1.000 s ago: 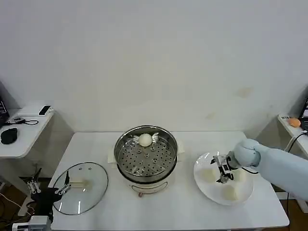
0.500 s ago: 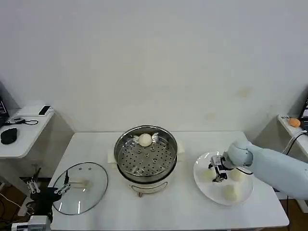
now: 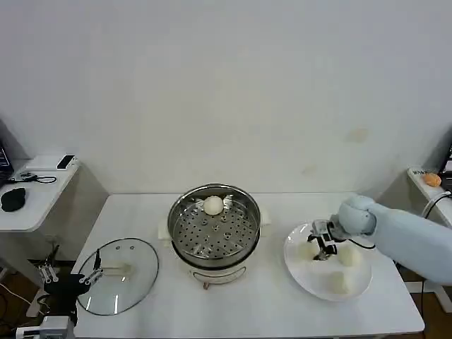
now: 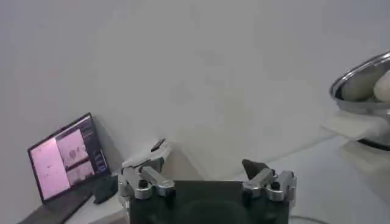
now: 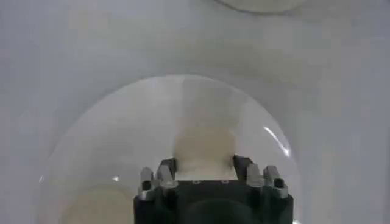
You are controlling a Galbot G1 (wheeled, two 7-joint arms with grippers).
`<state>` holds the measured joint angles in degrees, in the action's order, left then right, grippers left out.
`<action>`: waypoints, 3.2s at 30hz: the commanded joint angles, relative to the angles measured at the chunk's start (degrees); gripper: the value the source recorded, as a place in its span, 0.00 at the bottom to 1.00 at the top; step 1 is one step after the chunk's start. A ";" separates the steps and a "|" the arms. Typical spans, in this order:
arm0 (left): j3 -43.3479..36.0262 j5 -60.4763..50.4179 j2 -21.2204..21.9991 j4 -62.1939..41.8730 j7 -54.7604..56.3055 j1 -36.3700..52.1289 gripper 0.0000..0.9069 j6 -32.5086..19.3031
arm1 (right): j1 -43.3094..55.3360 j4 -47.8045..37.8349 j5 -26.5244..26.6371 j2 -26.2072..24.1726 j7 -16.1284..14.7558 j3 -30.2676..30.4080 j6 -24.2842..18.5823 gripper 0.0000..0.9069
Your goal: Take steamed baozi put them in steamer then cover it.
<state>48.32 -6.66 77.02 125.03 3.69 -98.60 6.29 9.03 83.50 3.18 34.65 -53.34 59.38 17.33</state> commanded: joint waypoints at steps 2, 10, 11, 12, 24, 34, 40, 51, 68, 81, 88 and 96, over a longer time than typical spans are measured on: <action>-0.47 0.01 0.05 -0.40 0.05 0.11 1.00 -0.21 | 16.23 2.76 7.62 0.33 -0.91 4.63 1.31 0.70; -0.53 0.25 -0.39 0.33 -0.08 1.68 1.00 0.20 | 27.31 2.23 14.69 10.64 0.27 10.26 3.81 0.71; -0.54 0.26 -0.40 0.51 -0.13 1.85 1.00 0.35 | 28.06 2.26 15.41 11.96 0.65 11.44 4.41 0.71; -0.55 0.26 -0.44 0.57 -0.15 1.93 1.00 0.40 | 28.67 2.34 16.88 13.00 1.14 12.07 5.07 0.71; -0.02 0.51 -1.14 -0.85 -0.18 3.37 1.00 0.41 | 27.98 -0.57 33.34 31.28 9.05 14.72 16.27 0.72; 1.02 0.97 -1.67 -1.11 -0.16 3.64 1.00 0.25 | 22.28 -11.25 36.56 43.18 12.20 14.33 20.20 0.72; 1.49 1.03 -1.46 -0.71 -0.17 3.49 1.00 0.12 | 19.80 -14.56 37.37 46.39 13.25 14.66 22.73 0.71; 1.75 1.08 -1.30 -0.59 -0.15 3.68 1.00 -0.05 | 16.37 -18.42 36.63 48.96 13.63 14.23 23.22 0.71; 2.08 1.07 -1.20 -0.25 -0.12 3.42 1.00 -0.21 | 16.65 -16.70 36.44 48.07 13.22 14.02 23.89 1.00; 1.62 1.51 -1.09 -0.19 -0.24 3.58 1.00 0.01 | 27.25 -2.96 31.49 32.54 9.66 14.75 18.12 1.00; 0.13 1.10 -0.82 0.43 -0.34 3.83 1.00 0.24 | 31.64 5.89 28.90 18.48 8.27 16.76 16.79 1.00; -1.66 0.81 -1.73 0.59 -0.55 4.64 1.00 1.06 | 32.98 15.66 22.84 1.60 3.67 19.62 12.73 1.00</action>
<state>47.40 -5.87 75.32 125.69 3.16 -94.07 7.27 38.80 87.74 31.67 55.60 -45.92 76.75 33.91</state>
